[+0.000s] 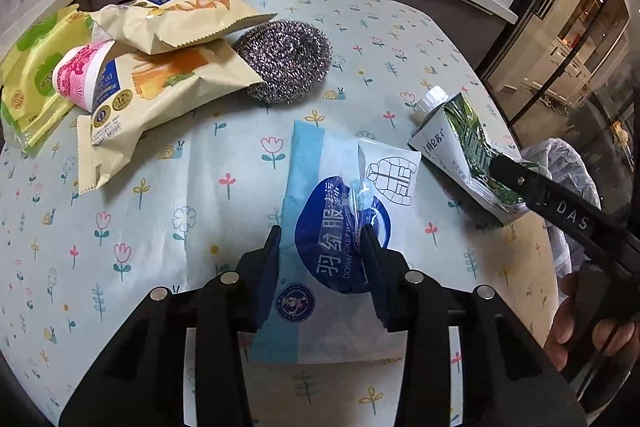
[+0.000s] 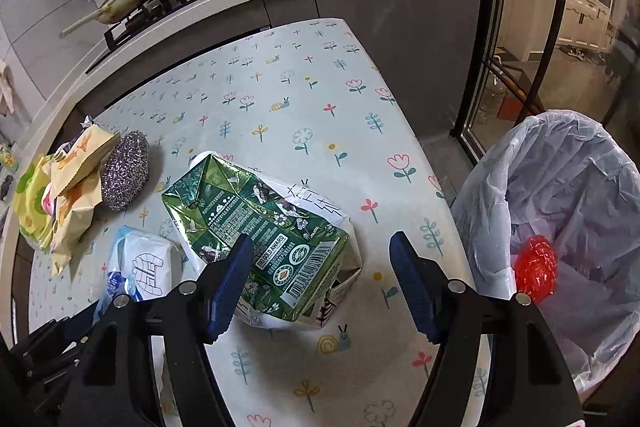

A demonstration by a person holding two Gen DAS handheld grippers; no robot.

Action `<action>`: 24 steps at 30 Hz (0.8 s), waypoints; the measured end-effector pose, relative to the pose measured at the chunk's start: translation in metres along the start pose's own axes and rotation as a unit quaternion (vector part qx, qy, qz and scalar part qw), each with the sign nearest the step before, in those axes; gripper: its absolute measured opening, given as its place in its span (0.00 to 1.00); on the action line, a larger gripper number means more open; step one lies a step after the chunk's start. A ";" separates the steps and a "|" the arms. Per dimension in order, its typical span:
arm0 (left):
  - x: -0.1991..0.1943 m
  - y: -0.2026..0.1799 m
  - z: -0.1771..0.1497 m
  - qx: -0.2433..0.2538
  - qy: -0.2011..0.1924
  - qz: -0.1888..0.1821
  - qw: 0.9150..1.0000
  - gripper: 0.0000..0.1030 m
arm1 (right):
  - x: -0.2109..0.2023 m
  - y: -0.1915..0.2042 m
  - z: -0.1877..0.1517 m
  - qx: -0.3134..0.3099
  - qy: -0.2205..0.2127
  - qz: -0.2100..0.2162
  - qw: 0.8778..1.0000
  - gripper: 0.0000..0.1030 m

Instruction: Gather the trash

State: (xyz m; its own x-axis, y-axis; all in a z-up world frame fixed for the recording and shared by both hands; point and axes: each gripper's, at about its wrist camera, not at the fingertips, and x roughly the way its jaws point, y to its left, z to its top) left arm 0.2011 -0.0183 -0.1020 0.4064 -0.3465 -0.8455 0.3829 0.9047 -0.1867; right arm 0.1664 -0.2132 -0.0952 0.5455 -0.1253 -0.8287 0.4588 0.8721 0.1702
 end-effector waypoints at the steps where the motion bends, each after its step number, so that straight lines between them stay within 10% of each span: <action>1: -0.003 0.001 0.002 -0.002 -0.003 0.000 1.000 0.36 | 0.000 -0.001 0.000 0.001 0.001 0.001 1.000 0.66; 12: -0.021 0.026 0.013 -0.041 -0.021 0.009 0.999 0.36 | -0.014 0.007 0.030 -0.029 -0.033 0.011 0.999 0.66; 24: -0.017 0.027 0.012 -0.044 -0.013 0.015 0.999 0.36 | 0.017 0.008 0.011 -0.025 0.050 0.079 0.995 0.59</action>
State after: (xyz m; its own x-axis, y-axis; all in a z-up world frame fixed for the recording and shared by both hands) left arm 0.2143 0.0091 -0.0866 0.4377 -0.3245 -0.8385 0.2958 0.9327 -0.2065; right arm 0.1874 -0.2137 -0.1022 0.5337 0.0602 -0.8435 0.3364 0.9001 0.2771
